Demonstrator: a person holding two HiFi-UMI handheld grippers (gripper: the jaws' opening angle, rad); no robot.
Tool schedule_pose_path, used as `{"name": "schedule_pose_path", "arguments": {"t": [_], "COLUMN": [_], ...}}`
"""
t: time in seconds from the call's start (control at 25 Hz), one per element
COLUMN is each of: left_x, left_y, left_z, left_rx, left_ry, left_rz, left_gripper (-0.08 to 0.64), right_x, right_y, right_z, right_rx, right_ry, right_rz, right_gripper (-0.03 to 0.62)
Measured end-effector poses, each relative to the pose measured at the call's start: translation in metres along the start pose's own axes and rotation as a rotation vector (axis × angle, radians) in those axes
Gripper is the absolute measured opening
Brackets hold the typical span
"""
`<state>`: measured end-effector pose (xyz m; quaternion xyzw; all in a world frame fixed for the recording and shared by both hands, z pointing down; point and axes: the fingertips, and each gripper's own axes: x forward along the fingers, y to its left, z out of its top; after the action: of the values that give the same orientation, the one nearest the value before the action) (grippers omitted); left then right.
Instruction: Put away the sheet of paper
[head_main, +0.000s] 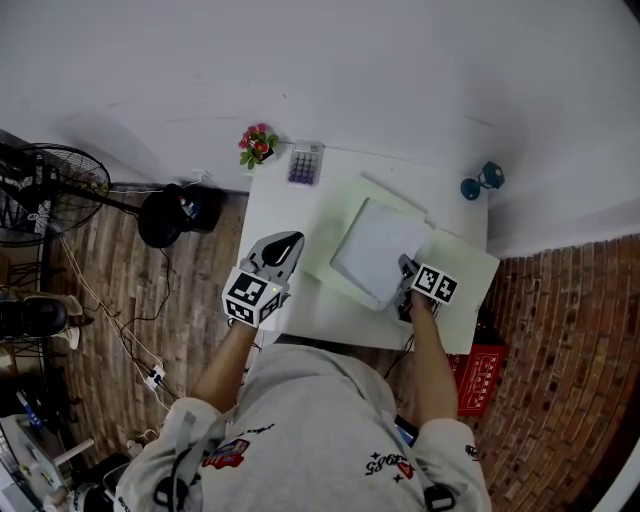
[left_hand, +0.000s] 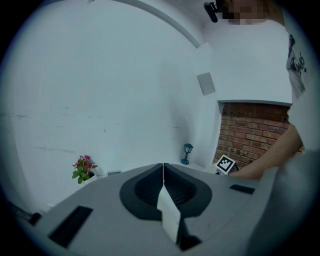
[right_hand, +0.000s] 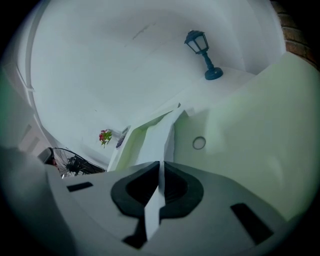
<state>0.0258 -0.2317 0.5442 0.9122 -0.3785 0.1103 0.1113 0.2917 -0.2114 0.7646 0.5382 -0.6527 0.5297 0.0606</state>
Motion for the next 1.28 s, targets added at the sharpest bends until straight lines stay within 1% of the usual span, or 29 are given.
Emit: {"name": "schedule_pose_path", "arguments": {"t": [0.36, 0.56, 1.12, 1.28], "left_x": [-0.001, -0.002, -0.011, -0.011], "left_y": [0.01, 0.016, 0.028, 0.029], "left_z": [-0.001, -0.003, -0.007, -0.007], "left_rx": [-0.002, -0.011, -0.02, -0.02], "left_ry": [0.0, 0.013, 0.013, 0.007], "left_rz": [0.006, 0.013, 0.036, 0.032], "left_gripper": [0.023, 0.023, 0.023, 0.023], "right_x": [0.019, 0.031, 0.05, 0.053], "right_y": [0.009, 0.015, 0.027, 0.033], "right_z": [0.0, 0.001, -0.002, -0.007], "right_rx": [0.048, 0.054, 0.056, 0.028], "right_ry": [0.016, 0.024, 0.053, 0.078], "right_rz": [0.028, 0.036, 0.053, 0.069], "right_gripper": [-0.003, -0.003, 0.0, 0.04]}}
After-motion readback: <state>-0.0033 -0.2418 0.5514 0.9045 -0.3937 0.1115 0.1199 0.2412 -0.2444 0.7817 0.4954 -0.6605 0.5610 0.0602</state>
